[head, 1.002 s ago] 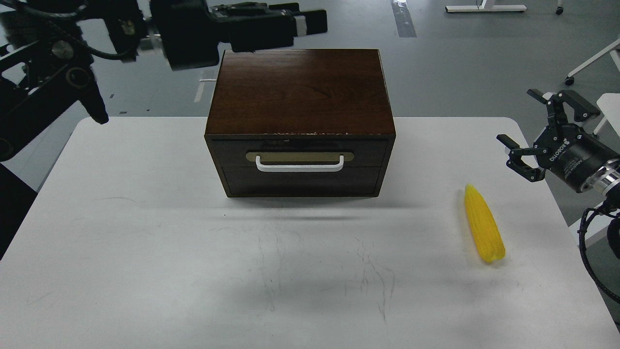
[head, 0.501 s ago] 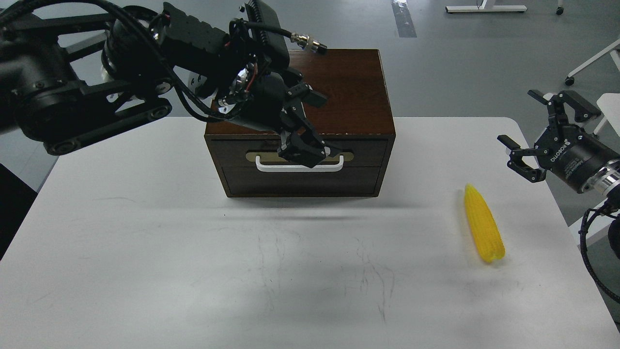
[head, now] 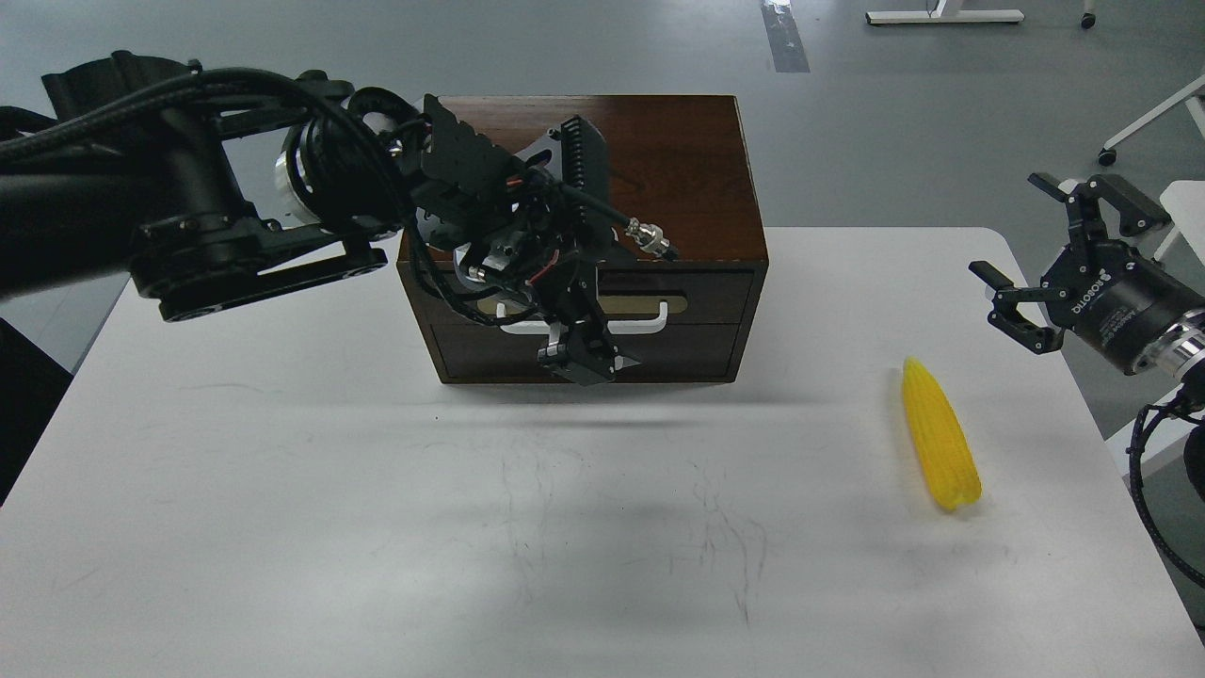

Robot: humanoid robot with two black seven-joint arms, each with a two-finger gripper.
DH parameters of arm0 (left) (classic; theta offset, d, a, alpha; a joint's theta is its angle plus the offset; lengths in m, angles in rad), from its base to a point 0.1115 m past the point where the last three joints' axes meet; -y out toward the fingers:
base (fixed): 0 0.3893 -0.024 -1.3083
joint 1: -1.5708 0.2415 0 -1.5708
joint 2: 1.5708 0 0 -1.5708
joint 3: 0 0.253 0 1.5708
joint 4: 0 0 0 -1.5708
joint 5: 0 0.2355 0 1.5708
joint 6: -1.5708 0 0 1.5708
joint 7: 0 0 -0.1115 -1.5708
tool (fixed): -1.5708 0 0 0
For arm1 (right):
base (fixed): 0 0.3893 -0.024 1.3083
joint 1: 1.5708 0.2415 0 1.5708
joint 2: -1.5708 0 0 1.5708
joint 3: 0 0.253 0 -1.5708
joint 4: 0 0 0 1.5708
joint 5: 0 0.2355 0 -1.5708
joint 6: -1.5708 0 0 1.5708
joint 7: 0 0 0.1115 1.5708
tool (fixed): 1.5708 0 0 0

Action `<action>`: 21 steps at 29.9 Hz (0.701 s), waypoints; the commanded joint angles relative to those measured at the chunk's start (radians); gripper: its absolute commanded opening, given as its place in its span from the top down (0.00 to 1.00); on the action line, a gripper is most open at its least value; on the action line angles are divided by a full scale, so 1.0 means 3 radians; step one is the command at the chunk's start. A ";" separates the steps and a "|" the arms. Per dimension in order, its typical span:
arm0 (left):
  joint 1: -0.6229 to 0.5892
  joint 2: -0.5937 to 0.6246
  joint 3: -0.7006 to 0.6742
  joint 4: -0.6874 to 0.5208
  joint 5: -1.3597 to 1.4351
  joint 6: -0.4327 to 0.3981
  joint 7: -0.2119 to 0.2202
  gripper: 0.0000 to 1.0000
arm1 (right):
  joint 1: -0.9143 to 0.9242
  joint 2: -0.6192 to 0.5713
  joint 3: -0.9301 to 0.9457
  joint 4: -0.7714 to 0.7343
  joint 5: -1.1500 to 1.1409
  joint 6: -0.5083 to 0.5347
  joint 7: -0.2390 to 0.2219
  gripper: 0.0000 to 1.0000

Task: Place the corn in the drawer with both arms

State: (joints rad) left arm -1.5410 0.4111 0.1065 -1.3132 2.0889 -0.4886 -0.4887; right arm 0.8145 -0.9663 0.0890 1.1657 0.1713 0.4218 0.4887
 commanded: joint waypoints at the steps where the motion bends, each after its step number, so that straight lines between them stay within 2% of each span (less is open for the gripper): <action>1: 0.0008 -0.0056 0.0074 0.0113 0.0001 0.0000 0.0000 0.02 | 0.0000 0.0000 0.0000 0.0000 0.0002 0.0000 0.0000 0.00; 21: 0.0054 -0.0082 0.0274 0.0128 0.0006 0.0000 0.0000 0.02 | 0.0000 0.0000 0.0005 -0.0005 0.0002 -0.0005 0.0000 0.00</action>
State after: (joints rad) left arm -1.5251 0.3892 0.1873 -1.2747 2.0908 -0.4886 -0.4886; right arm 0.8145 -0.9665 0.0904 1.1642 0.1718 0.4203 0.4887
